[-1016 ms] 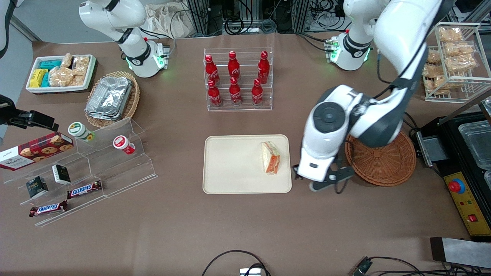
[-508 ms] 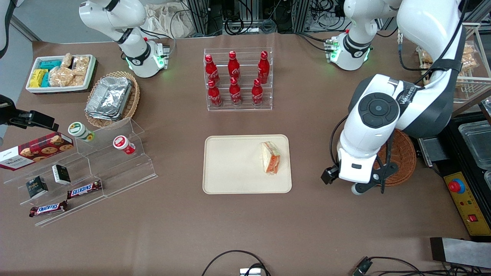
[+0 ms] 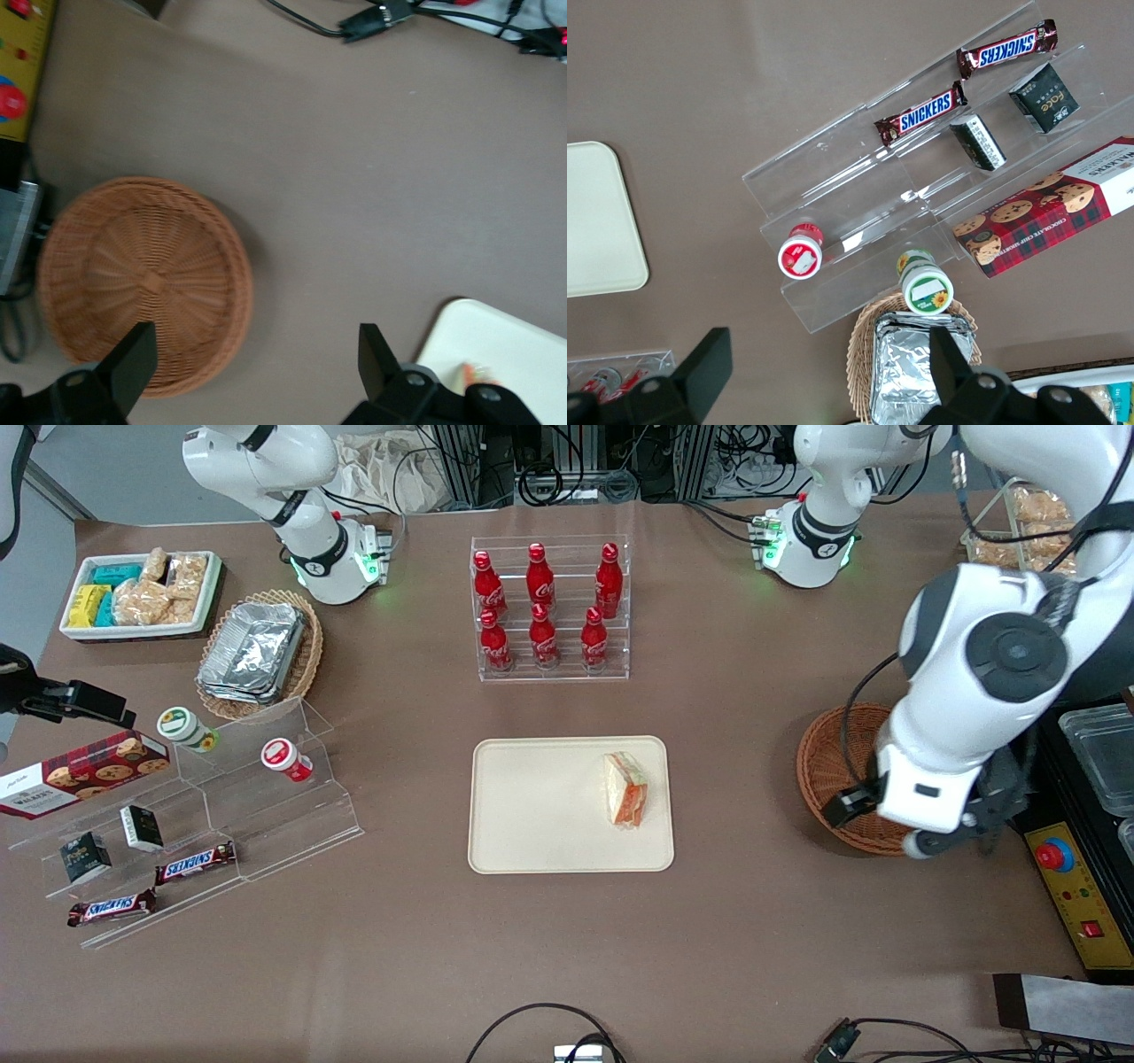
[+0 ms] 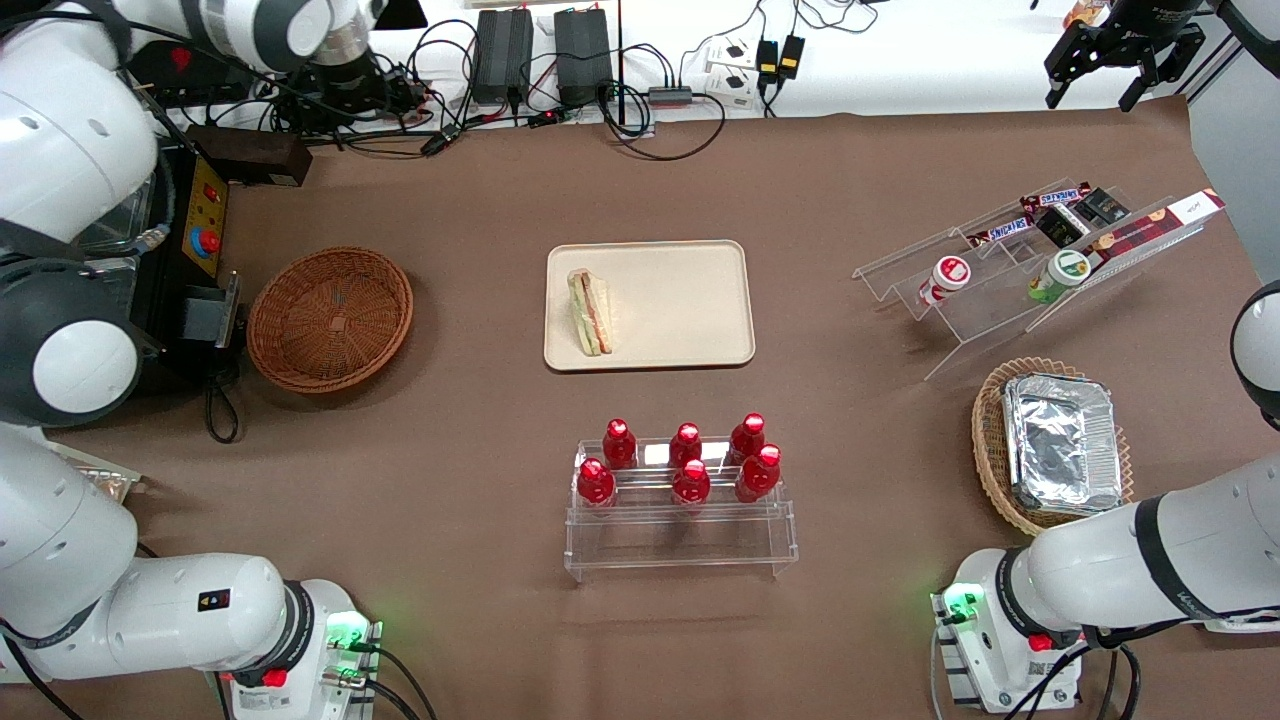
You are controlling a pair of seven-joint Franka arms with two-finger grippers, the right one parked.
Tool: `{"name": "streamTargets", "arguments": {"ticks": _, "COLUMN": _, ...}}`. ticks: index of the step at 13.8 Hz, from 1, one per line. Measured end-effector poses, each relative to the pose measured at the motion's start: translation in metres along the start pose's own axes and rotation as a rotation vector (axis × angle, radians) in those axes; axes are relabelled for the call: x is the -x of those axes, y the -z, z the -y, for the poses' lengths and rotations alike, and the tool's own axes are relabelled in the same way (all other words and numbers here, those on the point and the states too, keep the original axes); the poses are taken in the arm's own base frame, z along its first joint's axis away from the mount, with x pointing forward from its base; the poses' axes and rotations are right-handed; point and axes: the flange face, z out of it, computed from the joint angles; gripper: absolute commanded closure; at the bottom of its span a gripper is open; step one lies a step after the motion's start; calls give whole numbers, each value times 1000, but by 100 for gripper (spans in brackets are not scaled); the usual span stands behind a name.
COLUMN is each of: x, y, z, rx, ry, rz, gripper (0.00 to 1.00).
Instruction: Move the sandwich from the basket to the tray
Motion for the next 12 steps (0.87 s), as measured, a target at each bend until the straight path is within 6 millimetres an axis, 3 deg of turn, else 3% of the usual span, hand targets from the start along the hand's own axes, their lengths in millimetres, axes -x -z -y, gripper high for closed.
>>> {"name": "streamTargets", "arguments": {"ticks": 4, "x": 8, "y": 16, "z": 43, "rx": -15, "ry": -110, "rz": 15, "gripper": 0}}
{"name": "streamTargets", "arguments": {"ticks": 7, "x": 10, "y": 40, "z": 82, "rx": -3, "ry": -142, "rz": 47, "gripper": 0}}
{"name": "streamTargets", "arguments": {"ticks": 12, "x": 26, "y": 79, "z": 104, "rx": -10, "ry": -248, "rz": 40, "gripper": 0}}
